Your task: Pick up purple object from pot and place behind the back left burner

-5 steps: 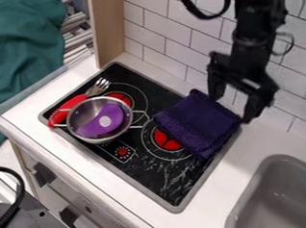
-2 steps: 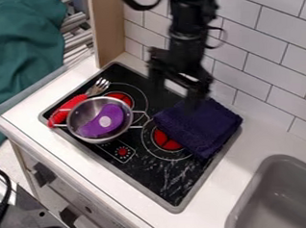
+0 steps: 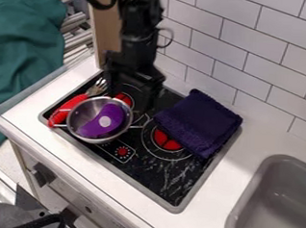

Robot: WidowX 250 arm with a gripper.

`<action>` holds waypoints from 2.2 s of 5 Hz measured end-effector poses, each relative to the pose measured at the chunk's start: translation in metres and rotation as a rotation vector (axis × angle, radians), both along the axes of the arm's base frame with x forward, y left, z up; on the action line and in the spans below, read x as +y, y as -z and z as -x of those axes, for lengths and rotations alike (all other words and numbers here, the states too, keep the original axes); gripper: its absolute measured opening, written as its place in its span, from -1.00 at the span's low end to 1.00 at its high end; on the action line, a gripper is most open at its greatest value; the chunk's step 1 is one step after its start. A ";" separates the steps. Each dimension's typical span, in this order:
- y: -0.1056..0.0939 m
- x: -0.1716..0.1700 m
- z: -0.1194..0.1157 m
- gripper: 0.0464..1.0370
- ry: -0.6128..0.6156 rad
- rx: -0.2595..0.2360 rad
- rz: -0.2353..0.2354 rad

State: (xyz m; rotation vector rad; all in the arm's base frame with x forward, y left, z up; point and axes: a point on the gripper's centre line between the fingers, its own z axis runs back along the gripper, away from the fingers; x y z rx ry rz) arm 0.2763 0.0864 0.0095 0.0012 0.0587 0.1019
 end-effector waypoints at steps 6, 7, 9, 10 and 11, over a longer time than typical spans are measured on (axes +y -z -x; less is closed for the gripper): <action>0.047 0.026 0.024 0.85 -0.030 0.149 0.061; 0.050 0.025 0.027 0.28 -0.062 0.117 0.040; 0.003 0.036 0.026 -0.59 -0.101 0.022 -0.032; -0.023 0.035 0.012 -0.59 -0.093 -0.021 -0.084; -0.043 0.031 -0.020 -0.59 -0.040 -0.080 -0.113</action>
